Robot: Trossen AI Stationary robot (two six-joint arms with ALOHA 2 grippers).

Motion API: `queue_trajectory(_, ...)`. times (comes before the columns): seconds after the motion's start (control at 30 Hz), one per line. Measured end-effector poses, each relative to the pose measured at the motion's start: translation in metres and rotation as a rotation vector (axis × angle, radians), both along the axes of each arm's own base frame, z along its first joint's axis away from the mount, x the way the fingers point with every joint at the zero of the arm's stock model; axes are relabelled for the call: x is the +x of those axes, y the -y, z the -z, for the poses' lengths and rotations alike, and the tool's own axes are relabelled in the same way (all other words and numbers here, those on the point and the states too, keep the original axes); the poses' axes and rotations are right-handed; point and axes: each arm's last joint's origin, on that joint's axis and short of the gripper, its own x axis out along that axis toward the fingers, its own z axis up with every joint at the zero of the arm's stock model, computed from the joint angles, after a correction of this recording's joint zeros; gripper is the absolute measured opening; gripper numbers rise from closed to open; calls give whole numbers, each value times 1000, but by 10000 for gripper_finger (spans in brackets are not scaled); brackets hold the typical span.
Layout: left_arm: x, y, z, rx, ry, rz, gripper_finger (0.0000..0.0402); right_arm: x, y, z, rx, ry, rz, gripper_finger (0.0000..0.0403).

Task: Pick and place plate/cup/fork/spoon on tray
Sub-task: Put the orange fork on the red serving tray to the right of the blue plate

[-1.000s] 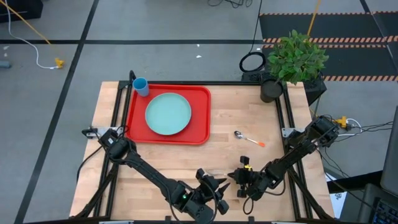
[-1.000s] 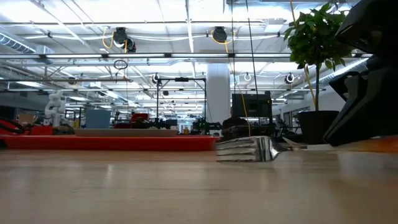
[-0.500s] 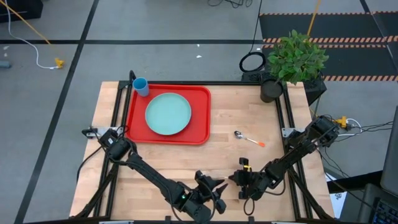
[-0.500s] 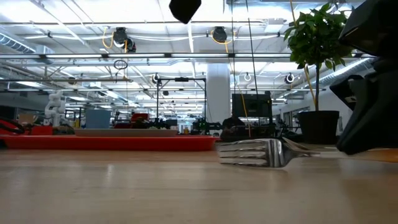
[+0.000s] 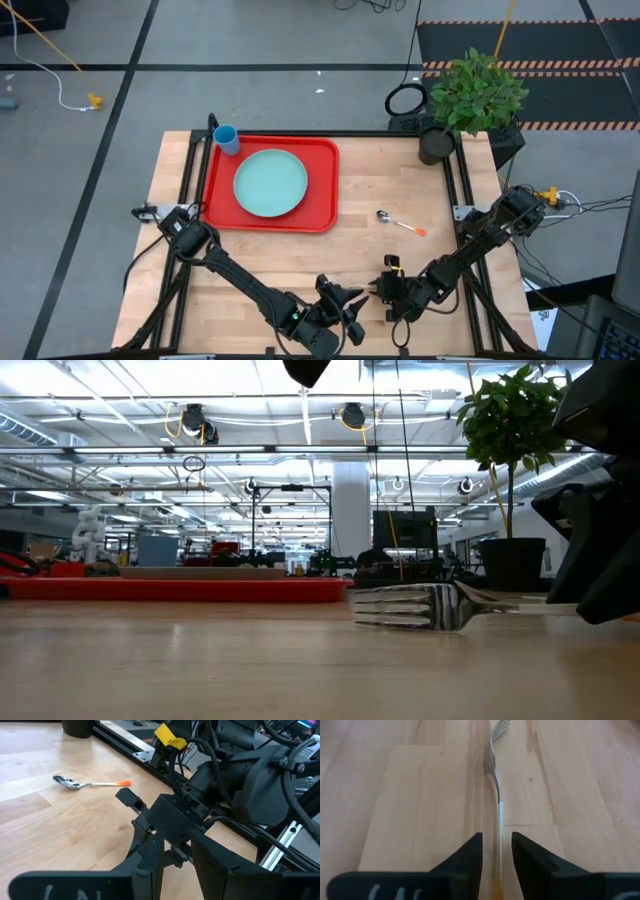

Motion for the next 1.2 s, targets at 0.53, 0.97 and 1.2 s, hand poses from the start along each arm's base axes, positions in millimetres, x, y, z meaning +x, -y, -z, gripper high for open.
queue_trajectory(0.53, 0, 0, 0, 4, -1, 2, 97, -10, 8, 2, -7, -29, -24, 3)
queue_trajectory(0.97, -6, -14, -41, 207, -11, -58, 97, -43, 32, -55, -387, 249, 212, 1)
queue_trajectory(1.2, 12, -46, -23, 245, -98, -116, 99, -45, 42, -67, -716, 406, 334, 1)
